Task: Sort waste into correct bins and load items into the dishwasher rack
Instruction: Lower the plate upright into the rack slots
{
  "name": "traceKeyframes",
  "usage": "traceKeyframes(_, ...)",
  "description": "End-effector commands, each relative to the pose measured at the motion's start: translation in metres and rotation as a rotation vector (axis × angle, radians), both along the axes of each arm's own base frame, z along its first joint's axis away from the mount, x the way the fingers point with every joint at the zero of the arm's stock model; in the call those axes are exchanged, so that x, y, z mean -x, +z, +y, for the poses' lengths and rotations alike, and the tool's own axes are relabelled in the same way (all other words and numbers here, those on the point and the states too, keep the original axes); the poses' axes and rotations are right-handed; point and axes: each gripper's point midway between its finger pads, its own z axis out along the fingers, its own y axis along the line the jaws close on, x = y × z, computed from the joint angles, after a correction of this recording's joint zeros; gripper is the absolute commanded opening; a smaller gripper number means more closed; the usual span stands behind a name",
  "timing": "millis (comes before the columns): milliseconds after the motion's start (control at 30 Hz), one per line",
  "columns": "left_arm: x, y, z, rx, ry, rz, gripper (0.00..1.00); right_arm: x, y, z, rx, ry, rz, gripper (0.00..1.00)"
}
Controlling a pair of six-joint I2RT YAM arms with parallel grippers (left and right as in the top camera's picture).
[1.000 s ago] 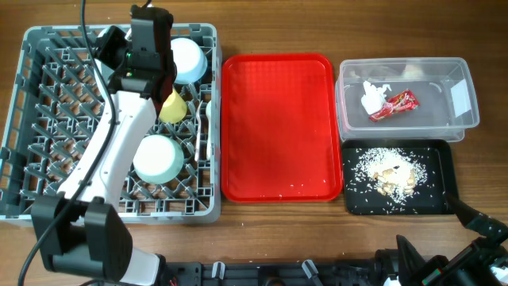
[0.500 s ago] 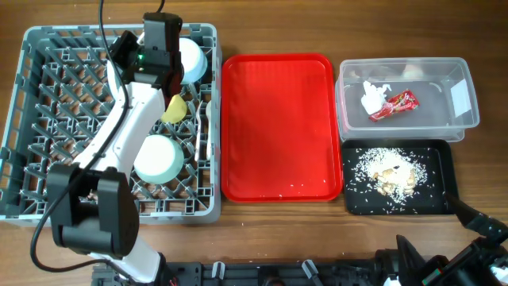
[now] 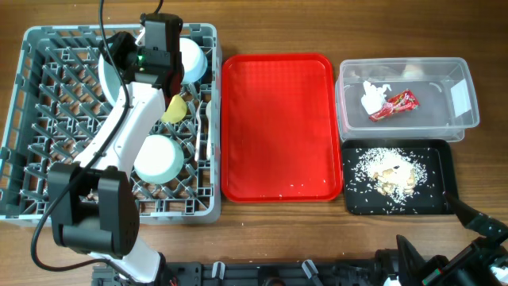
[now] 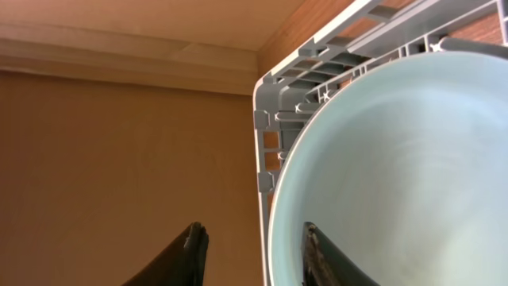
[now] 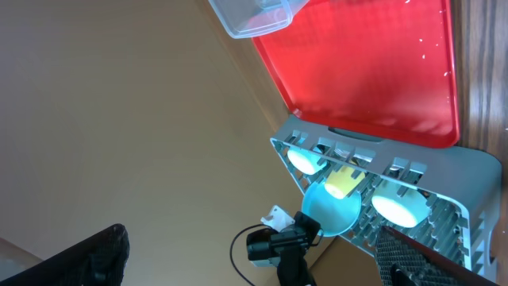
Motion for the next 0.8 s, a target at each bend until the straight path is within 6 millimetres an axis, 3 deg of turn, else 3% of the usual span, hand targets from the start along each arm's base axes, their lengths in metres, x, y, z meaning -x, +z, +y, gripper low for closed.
traceKeyframes(0,0.004,0.005,0.008,-0.028,0.043,-0.021,0.55,0.0,0.0,-0.003,0.004,-0.019,-0.001,1.0)
traceKeyframes(133,0.003,0.036,0.014,-0.047,0.12,-0.192,0.56,0.0,0.0,-0.003,0.005,-0.019,-0.001,1.0)
traceKeyframes(233,0.011,0.084,0.013,-0.039,0.212,-0.458,0.84,0.0,0.0,-0.003,0.004,-0.019,-0.001,1.0)
traceKeyframes(300,0.013,0.095,0.003,-0.012,0.193,-0.508,0.87,0.0,0.0,-0.003,0.004,-0.019,-0.001,1.0)
traceKeyframes(400,0.016,0.113,-0.024,0.056,0.132,-0.594,0.91,0.0,0.0,-0.003,0.004,-0.019,-0.001,1.0)
traceKeyframes(433,0.017,0.121,-0.044,0.095,0.079,-0.626,0.93,0.0,0.0,-0.003,0.004,-0.019,-0.001,1.0)
traceKeyframes(633,0.027,0.145,-0.112,0.243,-0.102,-0.712,0.95,0.0,0.0,-0.003,0.004,-0.019,-0.001,1.0)
traceKeyframes(767,0.038,0.14,-0.153,0.384,-0.225,-0.693,0.95,0.0,0.0,-0.003,0.004,-0.019,-0.001,1.0)
